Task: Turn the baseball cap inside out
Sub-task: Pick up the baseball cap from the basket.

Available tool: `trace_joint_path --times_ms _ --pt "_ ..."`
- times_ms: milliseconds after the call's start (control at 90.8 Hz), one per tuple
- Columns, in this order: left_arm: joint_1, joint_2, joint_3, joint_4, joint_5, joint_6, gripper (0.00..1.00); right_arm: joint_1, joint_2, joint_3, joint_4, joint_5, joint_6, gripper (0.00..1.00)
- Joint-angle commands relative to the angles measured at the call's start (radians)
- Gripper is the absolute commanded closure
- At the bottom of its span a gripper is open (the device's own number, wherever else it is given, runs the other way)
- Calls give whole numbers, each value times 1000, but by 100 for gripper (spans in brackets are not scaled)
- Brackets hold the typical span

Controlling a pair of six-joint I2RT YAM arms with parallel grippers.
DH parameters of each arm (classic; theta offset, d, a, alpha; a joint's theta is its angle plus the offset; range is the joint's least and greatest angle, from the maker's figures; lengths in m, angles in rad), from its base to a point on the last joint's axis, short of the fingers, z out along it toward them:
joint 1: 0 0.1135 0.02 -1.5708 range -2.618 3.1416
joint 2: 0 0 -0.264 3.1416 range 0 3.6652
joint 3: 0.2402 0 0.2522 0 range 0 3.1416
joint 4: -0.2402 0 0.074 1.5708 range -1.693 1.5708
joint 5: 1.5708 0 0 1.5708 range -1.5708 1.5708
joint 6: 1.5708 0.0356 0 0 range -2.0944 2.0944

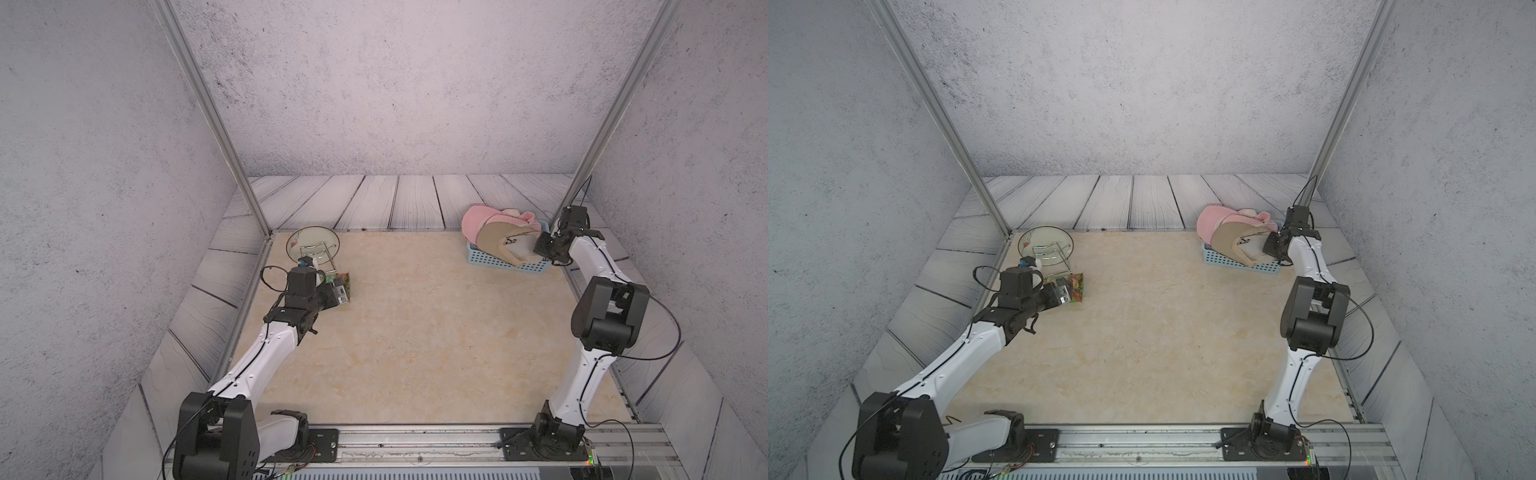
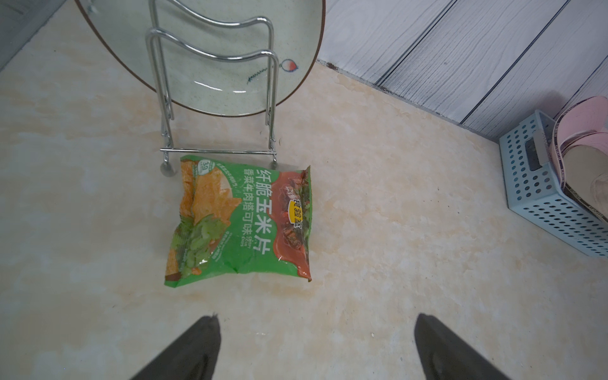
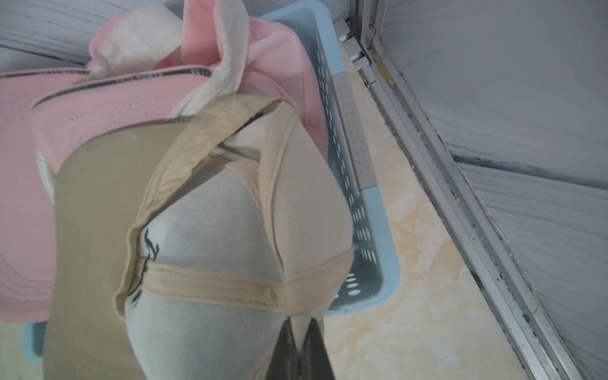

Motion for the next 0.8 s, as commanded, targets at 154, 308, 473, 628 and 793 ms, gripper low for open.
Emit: trace_joint_path --times_ms 154,308,473,628,793 --pt "-5 0 19 43 50 -13 2 -1 -209 -25 41 -89 50 100" --pt "-8 -10 9 78 68 -19 2 0 -324 -122 126 -156 55 100" --pt "-14 -15 8 95 77 -23 2 6 -440 -194 201 -253 29 100" --pt "-43 -33 -3 173 99 8 2 17 -530 -214 172 -320 16 100" --pt "-157 -36 -61 399 135 165 2 54 -591 -201 47 -385 21 100"
